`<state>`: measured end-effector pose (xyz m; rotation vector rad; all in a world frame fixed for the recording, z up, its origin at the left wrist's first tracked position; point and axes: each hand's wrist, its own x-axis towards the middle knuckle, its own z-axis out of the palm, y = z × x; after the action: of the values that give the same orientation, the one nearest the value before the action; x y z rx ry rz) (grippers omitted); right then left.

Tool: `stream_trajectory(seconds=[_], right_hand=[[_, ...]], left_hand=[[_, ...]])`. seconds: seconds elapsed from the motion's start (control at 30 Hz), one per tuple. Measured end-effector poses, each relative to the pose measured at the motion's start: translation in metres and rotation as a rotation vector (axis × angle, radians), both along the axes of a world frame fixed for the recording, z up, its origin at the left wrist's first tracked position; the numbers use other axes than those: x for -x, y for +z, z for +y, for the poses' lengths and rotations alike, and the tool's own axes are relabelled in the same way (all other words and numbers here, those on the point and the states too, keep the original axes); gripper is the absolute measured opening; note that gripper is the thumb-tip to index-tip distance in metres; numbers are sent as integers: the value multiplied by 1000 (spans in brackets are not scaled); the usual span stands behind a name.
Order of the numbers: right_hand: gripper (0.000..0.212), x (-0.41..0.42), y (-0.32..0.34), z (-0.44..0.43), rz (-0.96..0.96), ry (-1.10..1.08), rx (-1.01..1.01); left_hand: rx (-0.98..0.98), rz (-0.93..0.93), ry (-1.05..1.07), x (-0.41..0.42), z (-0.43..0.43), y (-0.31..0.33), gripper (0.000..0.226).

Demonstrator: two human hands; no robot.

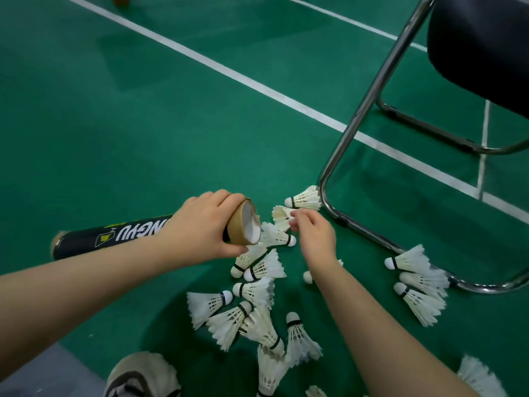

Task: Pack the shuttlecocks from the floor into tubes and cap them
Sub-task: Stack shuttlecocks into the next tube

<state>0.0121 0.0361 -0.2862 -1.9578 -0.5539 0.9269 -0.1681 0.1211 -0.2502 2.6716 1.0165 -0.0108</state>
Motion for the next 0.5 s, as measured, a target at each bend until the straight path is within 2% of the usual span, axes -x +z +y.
stream_trajectory(seconds=[0.1,0.2,0.27,0.4,0.5], right_hand=[[23,-23,-29,2,-146,78,208],[29,-27,-47,13,-301,181,271],[40,-21,-54,22,-378,236,281],[62,-16,-65,38,-375,234,346],[55,-20,-72,46,-359,227,401]], left_hand=[[36,31,8,5,4,-3,86],[49,38,19,5,8,-3,86],[49,32,26,5,10,-3,87],[54,26,26,8,10,-6,90],[43,-1,22,13,7,-7,87]])
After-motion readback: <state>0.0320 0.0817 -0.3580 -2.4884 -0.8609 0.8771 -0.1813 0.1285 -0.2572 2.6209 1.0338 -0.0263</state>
